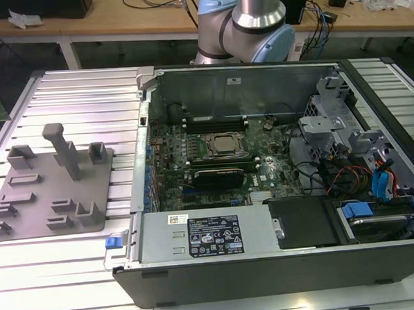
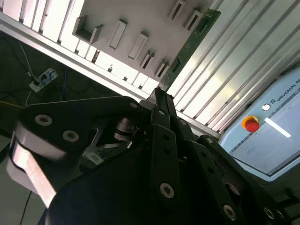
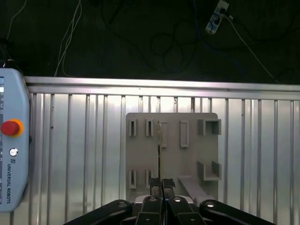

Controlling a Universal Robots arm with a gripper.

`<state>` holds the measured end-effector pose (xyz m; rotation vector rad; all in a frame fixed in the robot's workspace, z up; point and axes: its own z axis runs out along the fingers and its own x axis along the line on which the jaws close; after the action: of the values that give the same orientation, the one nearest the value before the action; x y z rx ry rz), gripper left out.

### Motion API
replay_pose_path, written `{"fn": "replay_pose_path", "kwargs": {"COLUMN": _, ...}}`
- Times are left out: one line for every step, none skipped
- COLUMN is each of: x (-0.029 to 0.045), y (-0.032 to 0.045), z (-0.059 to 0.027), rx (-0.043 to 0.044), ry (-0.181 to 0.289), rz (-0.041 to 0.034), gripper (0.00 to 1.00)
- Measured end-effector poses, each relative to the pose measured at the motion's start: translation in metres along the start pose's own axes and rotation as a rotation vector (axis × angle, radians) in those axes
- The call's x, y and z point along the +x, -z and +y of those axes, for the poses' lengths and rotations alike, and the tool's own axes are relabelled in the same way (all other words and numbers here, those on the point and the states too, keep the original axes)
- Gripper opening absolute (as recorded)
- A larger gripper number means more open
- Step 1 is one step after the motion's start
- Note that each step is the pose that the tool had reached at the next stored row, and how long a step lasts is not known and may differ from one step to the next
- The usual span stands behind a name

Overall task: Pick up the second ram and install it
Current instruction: 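Pick up the second ram and move it above second insertion slot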

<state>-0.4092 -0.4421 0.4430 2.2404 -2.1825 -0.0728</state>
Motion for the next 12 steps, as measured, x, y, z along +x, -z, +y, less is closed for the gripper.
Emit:
{"fn": "replay_pose_path", "kwargs": {"x": 0.0, "y": 0.0006, "z": 0.0, "rx": 0.0, "ry": 0.0, "rz": 0.0, "gripper": 0.09}}
{"fn": "replay_pose_path", "kwargs": {"x": -0.0001, "y": 0.0009, "z": 0.0001, "rx": 0.0, "ry": 0.0, "rz": 0.0, "gripper": 0.09}}
{"fn": "replay_pose_path", "kwargs": {"x": -0.0001, "y": 0.0011, "z": -0.0007, "rx": -0.0003, "ry": 0.0, "rz": 0.0002, "gripper": 0.09}}
{"fn": "replay_pose_path", "kwargs": {"x": 0.0, "y": 0.0011, "z": -0.004, "rx": -0.0001, "ry": 0.0, "rz": 0.0001, "gripper": 0.09}}
{"fn": "replay_pose_path", "kwargs": {"x": 0.0001, "y": 0.0013, "z": -0.0073, "rx": -0.0002, "ry": 0.0, "rz": 0.0, "gripper": 0.09}}
{"fn": "replay_pose_path", "kwargs": {"x": 0.0002, "y": 0.0014, "z": -0.0106, "rx": -0.0001, "ry": 0.0, "rz": 0.0001, "gripper": 0.09}}
{"fn": "replay_pose_path", "kwargs": {"x": 0.0003, "y": 0.0015, "z": -0.0144, "rx": 0.0, "ry": 0.0, "rz": 0.0, "gripper": 0.09}}
{"fn": "replay_pose_path", "kwargs": {"x": 0.0004, "y": 0.0017, "z": -0.0176, "rx": 0.0, "ry": 0.0, "rz": 0.0, "gripper": 0.09}}
{"fn": "replay_pose_path", "kwargs": {"x": 0.0005, "y": 0.0019, "z": -0.0213, "rx": -0.0001, "ry": 0.0, "rz": 0.0001, "gripper": 0.09}}
{"fn": "replay_pose_path", "kwargs": {"x": 0.0006, "y": 0.002, "z": -0.024, "rx": -0.0001, "ry": -0.001, "rz": 0.0, "gripper": 0.09}}
{"fn": "replay_pose_path", "kwargs": {"x": 0.0007, "y": 0.0021, "z": -0.0279, "rx": 0.0, "ry": -0.001, "rz": 0.0, "gripper": 0.09}}
{"fn": "replay_pose_path", "kwargs": {"x": 0.0007, "y": 0.0022, "z": -0.0311, "rx": 0.0, "ry": -0.001, "rz": 0.0, "gripper": 0.09}}
